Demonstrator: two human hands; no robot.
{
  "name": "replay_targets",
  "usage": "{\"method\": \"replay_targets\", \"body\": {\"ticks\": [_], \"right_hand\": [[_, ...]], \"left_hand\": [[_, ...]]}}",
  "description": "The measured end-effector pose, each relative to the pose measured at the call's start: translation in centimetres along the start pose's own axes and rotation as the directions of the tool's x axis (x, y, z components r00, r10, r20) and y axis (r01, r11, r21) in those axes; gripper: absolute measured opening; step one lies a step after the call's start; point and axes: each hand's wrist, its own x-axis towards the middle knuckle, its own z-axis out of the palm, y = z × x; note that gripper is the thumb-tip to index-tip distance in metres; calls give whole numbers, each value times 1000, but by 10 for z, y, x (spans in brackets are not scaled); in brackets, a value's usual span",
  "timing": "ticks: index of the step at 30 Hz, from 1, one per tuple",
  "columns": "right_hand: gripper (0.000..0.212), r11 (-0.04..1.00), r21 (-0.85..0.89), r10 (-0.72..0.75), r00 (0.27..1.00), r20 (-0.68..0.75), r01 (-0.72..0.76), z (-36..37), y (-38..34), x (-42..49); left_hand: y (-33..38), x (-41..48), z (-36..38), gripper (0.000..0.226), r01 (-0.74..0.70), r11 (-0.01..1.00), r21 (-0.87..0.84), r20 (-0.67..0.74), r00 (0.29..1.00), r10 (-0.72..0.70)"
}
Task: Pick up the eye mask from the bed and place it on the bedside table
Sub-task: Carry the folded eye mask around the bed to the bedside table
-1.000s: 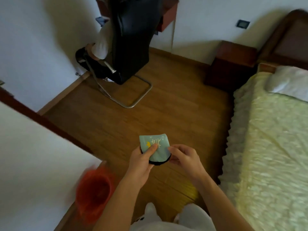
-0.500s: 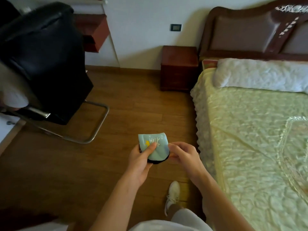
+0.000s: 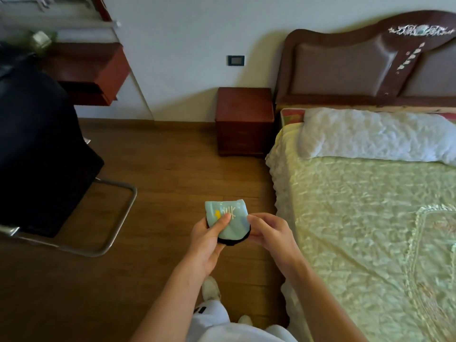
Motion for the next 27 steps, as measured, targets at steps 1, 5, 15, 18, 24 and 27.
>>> {"method": "replay_targets", "body": {"ticks": [1, 5, 15, 18, 24, 27], "right_hand": [[45, 1000, 4, 6, 1000, -3, -6, -2, -4, 13], [46, 1000, 7, 14, 1000, -11, -14, -7, -22, 67], [36, 999, -33, -8, 997, -71, 6, 8, -102, 249], [39, 1000, -19, -19, 995, -97, 17, 13, -129, 301], [47, 999, -5, -37, 993, -111, 36, 14, -170, 379], [49, 1000, 11, -25, 994, -107, 27, 6, -184, 416]], "left_hand": [[6, 11, 5, 28, 2, 1000, 5, -3, 1000, -2], [33, 62, 22, 23, 16, 1000, 4, 5, 1000, -16], [150, 235, 51, 30, 35, 999, -7, 36, 999, -35], [190, 281, 62, 29, 25, 1000, 6, 52, 998, -26], [241, 351, 92, 37, 33, 998, 52, 93, 995, -37], [258, 385, 110, 27, 28, 997, 71, 113, 993, -36]]}}
